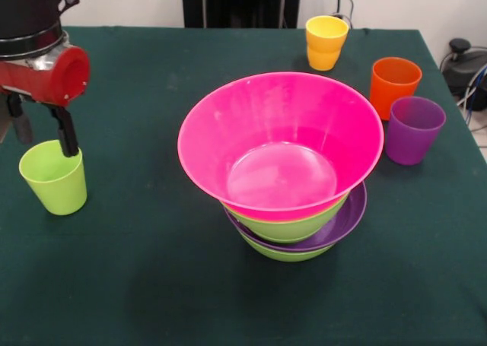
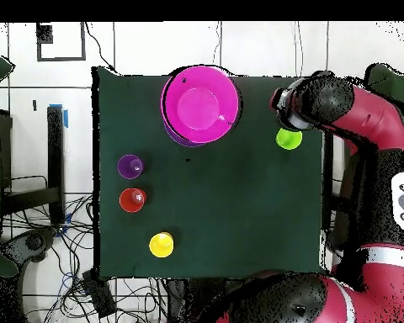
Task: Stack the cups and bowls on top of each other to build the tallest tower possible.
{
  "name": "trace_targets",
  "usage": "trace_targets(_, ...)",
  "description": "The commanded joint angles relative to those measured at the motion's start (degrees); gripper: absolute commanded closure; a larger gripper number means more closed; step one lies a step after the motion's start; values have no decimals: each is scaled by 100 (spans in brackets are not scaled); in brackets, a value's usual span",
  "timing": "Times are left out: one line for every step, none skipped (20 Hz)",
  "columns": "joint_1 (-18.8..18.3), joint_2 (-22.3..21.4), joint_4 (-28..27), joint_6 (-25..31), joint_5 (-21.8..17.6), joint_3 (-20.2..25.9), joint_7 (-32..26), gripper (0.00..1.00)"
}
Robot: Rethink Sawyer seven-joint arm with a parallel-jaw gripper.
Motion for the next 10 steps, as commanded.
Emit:
trace_targets(-35,88,341,20,-400,430,-1242,0)
trace_targets(-37,86,392,-29,-401,433,-1210,0)
trace_targets(-39,84,443,-78,-402,437,-1179,0)
trace_targets(-38,73,505,-131,-406,432,-1139,0)
trace_targets(-33,63,555,-173,-409,421,-1090,0)
trace_targets(-41,51,634,-232,-401,415,-1036,0)
trace_targets(-49,40,712,-291,-394,410,-981,0)
trace_targets(-64,41,783,-373,-391,416,-938,0)
trace_targets(-80,42,853,-454,-388,421,-895,0)
trace_targets(-95,31,926,-518,-383,422,-851,0)
